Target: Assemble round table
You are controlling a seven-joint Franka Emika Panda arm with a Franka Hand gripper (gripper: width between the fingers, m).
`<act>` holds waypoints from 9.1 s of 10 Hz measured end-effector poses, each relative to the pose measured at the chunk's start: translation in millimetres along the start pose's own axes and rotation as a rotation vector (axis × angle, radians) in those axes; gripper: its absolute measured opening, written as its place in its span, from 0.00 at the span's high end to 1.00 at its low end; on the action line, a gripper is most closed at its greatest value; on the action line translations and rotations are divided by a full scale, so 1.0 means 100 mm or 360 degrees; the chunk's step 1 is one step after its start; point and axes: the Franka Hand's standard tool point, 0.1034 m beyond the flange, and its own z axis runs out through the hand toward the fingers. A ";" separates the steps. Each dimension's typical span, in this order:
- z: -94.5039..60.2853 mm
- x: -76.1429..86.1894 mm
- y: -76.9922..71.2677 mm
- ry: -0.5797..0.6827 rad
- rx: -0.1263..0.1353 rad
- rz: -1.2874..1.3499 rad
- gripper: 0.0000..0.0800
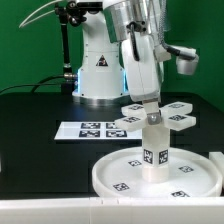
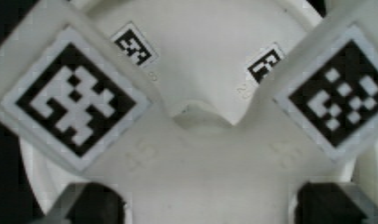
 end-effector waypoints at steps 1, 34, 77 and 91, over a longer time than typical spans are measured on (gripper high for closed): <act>0.00 -0.01 0.00 -0.0003 -0.0009 -0.0034 0.24; -0.20 -0.32 -0.05 -0.0012 -0.0355 -0.4447 0.19; 0.00 0.02 0.00 0.0019 -0.0335 -0.3520 0.45; 0.01 0.00 0.00 0.0099 -0.0207 -0.1854 0.45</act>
Offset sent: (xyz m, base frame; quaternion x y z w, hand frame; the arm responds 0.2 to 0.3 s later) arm 0.0026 0.0029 0.0203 -0.0084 -0.0391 -0.0089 0.9992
